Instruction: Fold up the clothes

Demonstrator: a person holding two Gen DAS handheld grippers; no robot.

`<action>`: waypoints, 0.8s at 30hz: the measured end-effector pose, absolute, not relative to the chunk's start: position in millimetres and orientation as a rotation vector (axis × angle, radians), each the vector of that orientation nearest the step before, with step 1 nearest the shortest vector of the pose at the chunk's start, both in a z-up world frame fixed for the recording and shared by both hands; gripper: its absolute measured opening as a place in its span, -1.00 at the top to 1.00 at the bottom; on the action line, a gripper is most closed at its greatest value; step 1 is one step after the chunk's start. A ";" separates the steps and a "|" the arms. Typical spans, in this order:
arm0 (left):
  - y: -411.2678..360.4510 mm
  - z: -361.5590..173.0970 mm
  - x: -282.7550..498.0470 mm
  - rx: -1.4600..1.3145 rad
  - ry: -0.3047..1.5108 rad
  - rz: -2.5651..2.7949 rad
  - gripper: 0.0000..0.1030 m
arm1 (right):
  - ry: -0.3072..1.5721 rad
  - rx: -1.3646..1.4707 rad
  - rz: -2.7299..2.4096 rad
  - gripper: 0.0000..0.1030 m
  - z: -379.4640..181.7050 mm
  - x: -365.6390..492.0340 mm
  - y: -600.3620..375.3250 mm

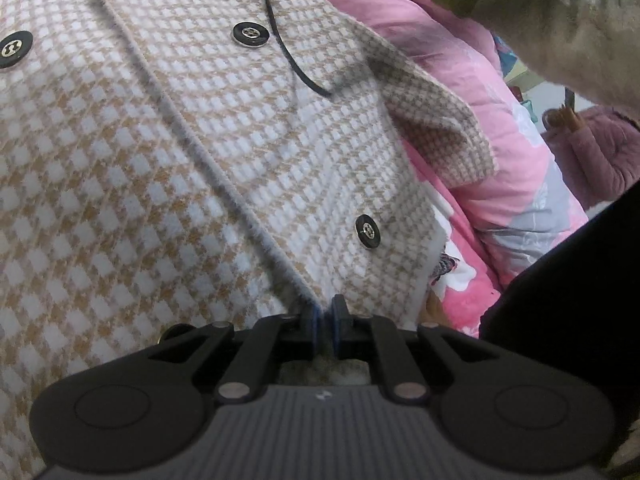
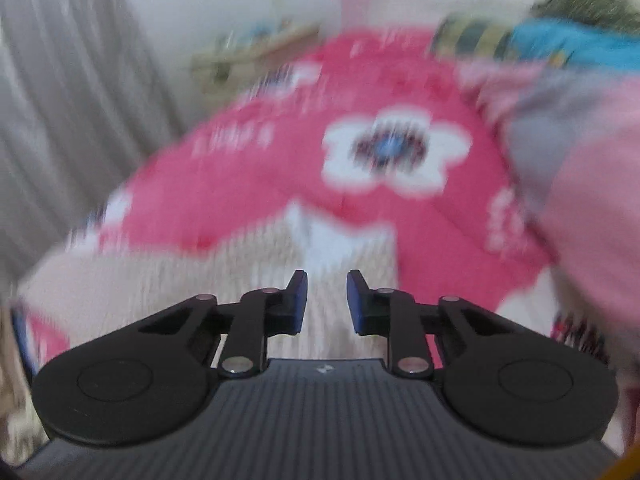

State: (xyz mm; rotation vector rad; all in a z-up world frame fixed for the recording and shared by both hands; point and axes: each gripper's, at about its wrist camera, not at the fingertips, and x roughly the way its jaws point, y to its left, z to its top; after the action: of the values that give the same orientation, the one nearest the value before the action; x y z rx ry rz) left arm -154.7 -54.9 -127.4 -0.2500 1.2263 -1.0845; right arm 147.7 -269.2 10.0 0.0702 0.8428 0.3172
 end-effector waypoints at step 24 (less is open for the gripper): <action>-44.7 -139.0 -148.2 -0.309 1.275 -1.089 0.80 | 0.866 0.285 0.354 0.85 -53.4 223.4 -288.3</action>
State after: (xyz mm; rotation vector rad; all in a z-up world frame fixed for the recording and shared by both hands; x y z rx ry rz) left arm -148.2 -44.7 -139.0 -0.3090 1.2746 -1.0895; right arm 223.4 -288.3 -53.4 0.2846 0.8656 0.3538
